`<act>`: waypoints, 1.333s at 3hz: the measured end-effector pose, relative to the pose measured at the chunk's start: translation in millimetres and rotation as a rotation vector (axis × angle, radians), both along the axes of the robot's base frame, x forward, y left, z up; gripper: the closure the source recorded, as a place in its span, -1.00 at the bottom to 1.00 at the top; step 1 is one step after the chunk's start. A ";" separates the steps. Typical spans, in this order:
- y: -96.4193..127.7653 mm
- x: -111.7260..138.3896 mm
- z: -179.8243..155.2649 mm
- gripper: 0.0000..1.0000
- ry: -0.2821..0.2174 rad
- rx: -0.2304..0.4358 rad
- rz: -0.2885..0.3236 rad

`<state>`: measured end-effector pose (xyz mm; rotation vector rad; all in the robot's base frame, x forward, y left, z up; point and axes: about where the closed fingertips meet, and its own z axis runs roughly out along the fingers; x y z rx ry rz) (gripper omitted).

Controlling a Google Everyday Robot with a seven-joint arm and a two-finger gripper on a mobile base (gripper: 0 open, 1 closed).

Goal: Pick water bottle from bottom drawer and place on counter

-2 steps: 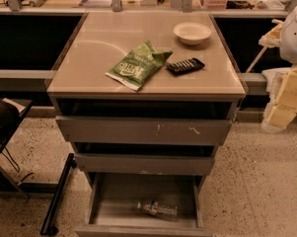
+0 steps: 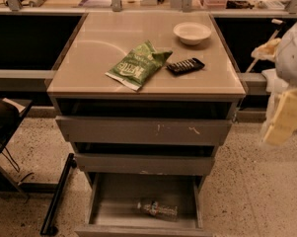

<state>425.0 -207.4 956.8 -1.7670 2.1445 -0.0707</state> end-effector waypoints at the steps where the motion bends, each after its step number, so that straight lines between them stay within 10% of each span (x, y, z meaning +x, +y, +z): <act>1: 33.2 -35.6 -30.2 -1.00 -0.064 0.094 0.111; 3: 140.5 -81.7 -127.9 -1.00 -0.124 0.272 0.248; 4: 207.9 -102.6 -214.5 -1.00 -0.032 0.291 0.333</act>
Offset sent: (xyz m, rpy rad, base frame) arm -0.1795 0.1630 -0.4318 0.4513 0.1796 0.2958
